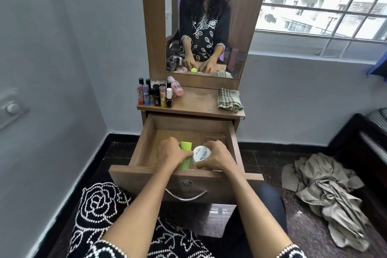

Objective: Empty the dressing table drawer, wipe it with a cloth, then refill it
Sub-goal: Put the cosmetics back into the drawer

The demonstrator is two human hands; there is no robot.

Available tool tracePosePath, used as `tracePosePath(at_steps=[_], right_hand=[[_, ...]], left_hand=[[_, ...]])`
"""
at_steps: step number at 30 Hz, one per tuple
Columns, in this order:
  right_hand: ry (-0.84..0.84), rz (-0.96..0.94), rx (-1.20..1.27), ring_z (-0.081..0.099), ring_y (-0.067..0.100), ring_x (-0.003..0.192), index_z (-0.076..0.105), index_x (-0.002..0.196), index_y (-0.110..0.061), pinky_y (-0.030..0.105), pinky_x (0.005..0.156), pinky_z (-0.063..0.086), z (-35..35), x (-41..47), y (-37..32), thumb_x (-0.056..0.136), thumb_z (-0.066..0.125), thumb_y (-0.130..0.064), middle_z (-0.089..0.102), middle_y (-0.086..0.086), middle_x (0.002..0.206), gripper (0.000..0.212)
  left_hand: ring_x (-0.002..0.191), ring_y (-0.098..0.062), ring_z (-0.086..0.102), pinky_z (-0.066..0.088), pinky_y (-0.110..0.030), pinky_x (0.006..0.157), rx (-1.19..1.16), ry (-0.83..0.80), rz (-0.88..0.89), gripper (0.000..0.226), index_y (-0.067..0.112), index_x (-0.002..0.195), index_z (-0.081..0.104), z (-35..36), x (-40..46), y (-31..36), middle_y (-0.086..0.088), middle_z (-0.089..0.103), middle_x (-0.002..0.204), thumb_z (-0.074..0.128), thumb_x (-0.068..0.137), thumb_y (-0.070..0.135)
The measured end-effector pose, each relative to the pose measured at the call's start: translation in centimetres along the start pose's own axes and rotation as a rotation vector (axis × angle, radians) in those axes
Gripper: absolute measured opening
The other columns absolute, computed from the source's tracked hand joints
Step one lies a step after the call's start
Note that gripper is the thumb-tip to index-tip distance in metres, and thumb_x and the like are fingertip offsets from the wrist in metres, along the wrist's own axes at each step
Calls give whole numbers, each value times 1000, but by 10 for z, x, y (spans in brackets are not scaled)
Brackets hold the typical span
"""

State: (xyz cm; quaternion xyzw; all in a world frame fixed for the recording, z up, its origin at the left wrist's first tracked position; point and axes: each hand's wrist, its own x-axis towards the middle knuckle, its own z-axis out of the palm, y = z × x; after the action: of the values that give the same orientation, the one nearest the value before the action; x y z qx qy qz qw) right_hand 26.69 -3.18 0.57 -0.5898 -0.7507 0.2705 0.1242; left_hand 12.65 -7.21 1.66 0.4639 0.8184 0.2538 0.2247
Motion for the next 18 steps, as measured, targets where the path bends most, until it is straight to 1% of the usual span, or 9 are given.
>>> tracePosePath(at_steps=[2,4,7,9,12,14,16,18], right_hand=[[3,-8,-21,57,19,98,64,109,-15,29,77,50,2,0,1,50,85,-32,58,3,109,64],[-1,-11,-41,57,20,101,64,107,-12,29,79,48,3,0,2,53,85,-33,59,4,109,61],[-36,6,-71,58,22,102,67,103,-10,31,82,50,4,1,3,59,84,-32,64,7,107,52],[-61,29,-101,58,25,105,67,103,-9,34,85,51,4,2,3,61,84,-34,66,8,107,52],[-78,50,-150,53,28,113,64,109,-8,36,91,48,8,3,4,65,81,-36,64,11,113,55],[-73,54,-191,50,30,116,62,113,-9,35,92,46,11,4,5,74,74,-33,62,13,116,47],[-69,66,-229,49,31,117,61,116,-14,35,91,43,13,6,6,80,66,-28,60,15,119,39],[-78,74,-260,48,32,118,60,120,-17,35,94,42,12,6,5,82,63,-27,57,16,122,39]], left_hand=[[86,-26,60,41,-30,65,10,-16,-10,36,11,80,63,2,2,-2,-8,62,86,78,65,41],[95,-26,61,44,-30,68,35,-33,-25,46,6,92,65,4,4,-4,-10,65,98,78,66,43],[93,-25,62,40,-28,62,75,-62,-28,49,6,93,66,5,3,-4,-11,66,99,77,66,46],[94,-25,62,40,-27,62,89,-71,-36,48,7,93,65,6,3,-4,-11,66,101,77,66,45],[101,-28,61,43,-29,69,117,-75,-48,50,7,99,63,10,5,-5,-11,63,109,77,67,43],[106,-29,59,47,-31,76,136,-92,-50,53,5,105,61,13,7,-5,-13,60,115,77,69,40],[109,-30,57,48,-33,82,159,-116,-44,53,5,110,60,15,10,-5,-14,58,119,77,71,36],[111,-30,56,47,-34,86,197,-132,-22,52,5,112,59,18,13,-4,-14,58,121,76,73,36]])
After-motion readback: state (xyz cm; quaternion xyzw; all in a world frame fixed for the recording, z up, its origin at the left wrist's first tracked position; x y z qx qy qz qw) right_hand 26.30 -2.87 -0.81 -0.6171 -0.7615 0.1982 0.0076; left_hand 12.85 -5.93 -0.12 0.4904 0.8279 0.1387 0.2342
